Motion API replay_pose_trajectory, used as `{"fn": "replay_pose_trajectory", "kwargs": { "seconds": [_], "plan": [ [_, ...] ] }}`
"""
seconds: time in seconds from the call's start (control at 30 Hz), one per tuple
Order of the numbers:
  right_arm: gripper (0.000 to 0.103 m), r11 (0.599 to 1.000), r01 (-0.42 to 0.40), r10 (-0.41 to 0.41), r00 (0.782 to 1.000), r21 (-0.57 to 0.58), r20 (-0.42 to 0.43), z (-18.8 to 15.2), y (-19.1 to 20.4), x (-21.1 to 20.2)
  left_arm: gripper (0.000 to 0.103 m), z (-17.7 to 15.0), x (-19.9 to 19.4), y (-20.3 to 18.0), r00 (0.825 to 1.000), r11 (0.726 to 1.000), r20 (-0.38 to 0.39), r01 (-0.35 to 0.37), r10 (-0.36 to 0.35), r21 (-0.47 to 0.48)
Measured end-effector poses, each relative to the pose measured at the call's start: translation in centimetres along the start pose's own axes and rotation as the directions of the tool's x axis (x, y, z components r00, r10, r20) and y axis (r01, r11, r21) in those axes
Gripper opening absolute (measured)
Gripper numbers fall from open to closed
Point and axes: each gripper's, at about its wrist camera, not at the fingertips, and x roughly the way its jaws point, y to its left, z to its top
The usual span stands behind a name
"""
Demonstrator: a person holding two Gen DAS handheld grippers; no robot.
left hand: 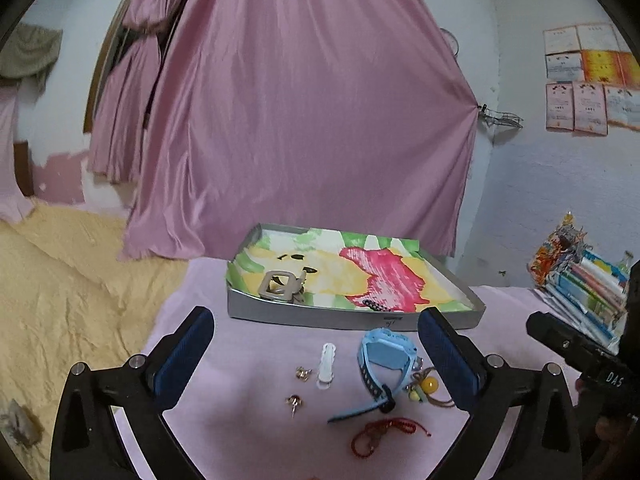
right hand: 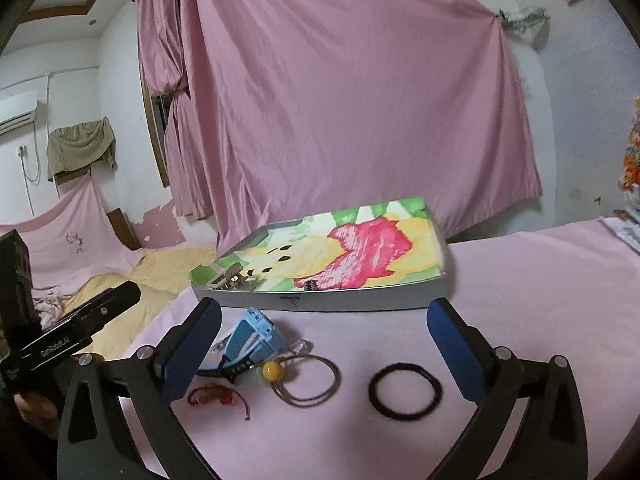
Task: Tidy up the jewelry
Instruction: 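Withdraw both tools from the tray back over the table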
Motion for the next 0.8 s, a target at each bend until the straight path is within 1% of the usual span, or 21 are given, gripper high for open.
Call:
{"fn": "replay_pose_trajectory", "kwargs": {
  "seconds": [0.07, 0.2, 0.33, 0.43, 0.67, 0.73, 0.8],
  "plan": [
    [0.101, 1.0, 0.008, -0.007, 1.0, -0.013, 0.029, -0.8, 0.0, -1.3, 0.103, -0.6, -0.7, -0.4, 1.0, 1.0, 0.009, -0.002, 0.002, 0.007],
    [0.101, 0.999, 0.033, -0.03, 0.997, -0.032, 0.076, -1.7, 0.1, -3.3, 0.103, -1.7, -1.6, -0.4, 1.0, 1.0, 0.013, 0.024, -0.024, -0.006],
    [0.101, 0.994, 0.074, -0.064, 0.991, -0.085, 0.121, -2.7, 0.4, -4.9, 0.103, -3.0, -2.5, -0.6, 0.999, 1.0, 0.033, 0.005, -0.006, 0.014],
    [0.101, 0.987, 0.109, -0.091, 0.985, -0.119, 0.146, -3.2, 0.7, -5.8, 0.103, -3.7, -2.7, -0.9, 0.999, 0.999, 0.032, -0.007, 0.006, 0.033],
    [0.101, 0.98, 0.145, -0.128, 0.984, -0.138, 0.126, -3.9, 0.5, -6.4, 0.103, -5.1, -3.1, -1.2, 1.0, 0.999, 0.0, -0.016, 0.016, 0.051],
    [0.101, 0.978, 0.158, -0.144, 0.984, -0.138, 0.102, -4.1, 0.1, -6.3, 0.103, -5.4, -3.0, -1.3, 1.0, 0.998, -0.019, -0.015, 0.016, 0.057],
    [0.101, 0.98, 0.153, -0.144, 0.987, -0.128, 0.077, -4.2, -0.3, -6.0, 0.103, -5.6, -2.7, -1.4, 0.999, 0.998, -0.044, -0.006, 0.009, 0.063]
  ]
}}
